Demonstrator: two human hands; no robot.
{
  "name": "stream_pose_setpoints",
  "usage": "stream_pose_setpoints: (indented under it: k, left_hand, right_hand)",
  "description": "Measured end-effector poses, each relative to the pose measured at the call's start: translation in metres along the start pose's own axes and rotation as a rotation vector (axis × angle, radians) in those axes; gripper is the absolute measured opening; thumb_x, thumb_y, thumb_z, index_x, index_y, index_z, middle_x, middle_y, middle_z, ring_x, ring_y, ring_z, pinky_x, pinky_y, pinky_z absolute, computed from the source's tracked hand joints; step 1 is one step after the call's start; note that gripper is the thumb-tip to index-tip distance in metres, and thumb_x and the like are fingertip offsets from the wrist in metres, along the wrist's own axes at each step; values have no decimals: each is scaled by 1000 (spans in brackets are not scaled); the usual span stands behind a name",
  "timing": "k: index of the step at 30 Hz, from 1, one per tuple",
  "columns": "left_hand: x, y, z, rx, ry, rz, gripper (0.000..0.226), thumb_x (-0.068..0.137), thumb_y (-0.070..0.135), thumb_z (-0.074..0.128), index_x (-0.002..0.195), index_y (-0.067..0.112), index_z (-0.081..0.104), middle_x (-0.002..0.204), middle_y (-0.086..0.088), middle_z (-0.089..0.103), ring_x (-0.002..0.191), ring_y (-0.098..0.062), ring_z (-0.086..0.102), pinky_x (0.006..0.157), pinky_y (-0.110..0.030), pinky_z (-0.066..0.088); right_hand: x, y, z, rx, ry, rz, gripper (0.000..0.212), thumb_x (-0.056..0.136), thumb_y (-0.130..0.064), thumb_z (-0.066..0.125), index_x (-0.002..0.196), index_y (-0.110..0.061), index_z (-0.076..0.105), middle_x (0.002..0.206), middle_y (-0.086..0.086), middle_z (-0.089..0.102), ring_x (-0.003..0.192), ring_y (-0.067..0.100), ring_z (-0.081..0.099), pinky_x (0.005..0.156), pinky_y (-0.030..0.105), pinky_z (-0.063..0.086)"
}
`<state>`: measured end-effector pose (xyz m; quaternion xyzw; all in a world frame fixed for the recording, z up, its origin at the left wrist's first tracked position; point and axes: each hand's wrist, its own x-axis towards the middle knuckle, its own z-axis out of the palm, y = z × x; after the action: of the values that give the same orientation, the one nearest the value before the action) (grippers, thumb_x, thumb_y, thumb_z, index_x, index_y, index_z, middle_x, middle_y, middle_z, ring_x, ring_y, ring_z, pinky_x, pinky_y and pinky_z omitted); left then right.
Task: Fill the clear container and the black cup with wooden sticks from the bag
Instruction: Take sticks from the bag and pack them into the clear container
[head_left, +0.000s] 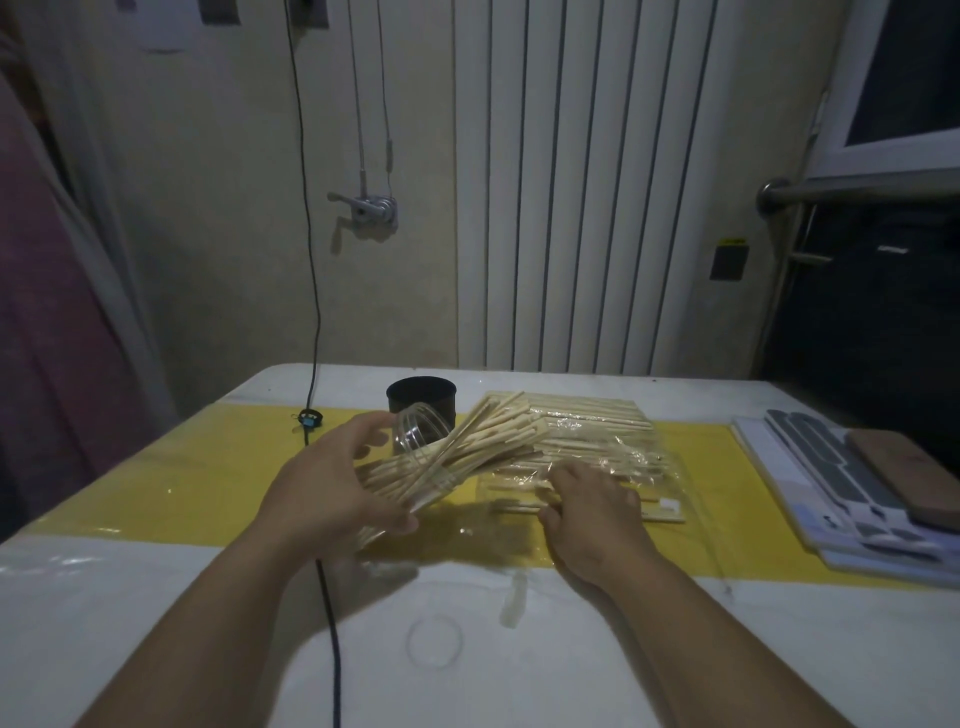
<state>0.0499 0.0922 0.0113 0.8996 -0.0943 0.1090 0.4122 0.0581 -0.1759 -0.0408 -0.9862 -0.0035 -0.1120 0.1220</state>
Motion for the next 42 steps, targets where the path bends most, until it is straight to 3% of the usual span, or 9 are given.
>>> stream_pose_setpoints:
  k: [6,10,15,21,28,32,34,39,42]
  left_hand:
    - [0,1,0,26,1,-3,99,41,24,97,121,56,47,110,29,55,114,-7,54,90,-39,50]
    - [0,2,0,41,3,-7,100,45,20,98,128,49,49,115,20,58,115,-8,54,90,-39,50]
    - [0,3,1,52,2,-1,101,46,20,97,131,47,50,116,17,57,114,-8,54,89,-38,50]
    - [0,1,0,24,2,-1,96,44,21,97,121,54,49,111,24,57,111,-7,56,86,-36,50]
    - [0,2,0,10,9,8,97,46,19,97,121,54,47,111,24,56,112,-8,55,89,-37,50]
    - [-1,3,0,-4,8,-3,98,46,19,97,120,55,46,108,28,53,112,-6,53,89,-39,50]
    - [-1,3,-1,-20,6,-9,98,41,24,96,119,55,47,108,29,53,112,-5,53,89,-39,50]
    - [-2,5,-2,-37,3,-12,96,40,25,94,117,55,47,108,31,53,113,-6,53,91,-41,50]
    - [-3,7,-3,-41,1,-5,94,35,29,90,114,57,47,106,34,51,113,-6,53,91,-40,49]
  right_hand:
    - [-1,-3,-3,-48,-20,-12,31,99,-37,45,128,-37,56,129,-8,57,126,22,48,101,39,28]
    - [0,-4,-6,-36,-63,-19,20,98,-29,50,113,-28,62,121,-3,60,123,24,49,97,39,31]
    - [-1,-6,-11,-128,-178,-27,21,100,-32,45,113,-22,58,123,4,58,121,30,51,98,41,34]
    - [-12,-8,-18,-128,-64,-98,23,94,-20,45,113,-23,57,119,3,58,113,30,55,85,34,40]
    - [-22,-18,-39,-81,62,-172,4,97,-28,47,96,-25,43,104,3,67,98,32,60,69,35,38]
    - [-25,-24,-53,-105,63,-174,27,94,-52,49,94,-25,55,106,2,67,105,29,60,70,33,34]
    - [-25,-26,-61,-133,79,-154,35,91,-59,52,82,-26,50,105,1,68,106,28,60,69,32,33]
    - [-31,-30,-76,-193,303,-185,26,87,-45,55,84,-20,61,92,2,70,91,29,64,62,31,30]
    - [-28,-25,-73,-160,605,-284,33,76,-38,53,52,-16,52,52,2,57,50,29,56,53,26,20]
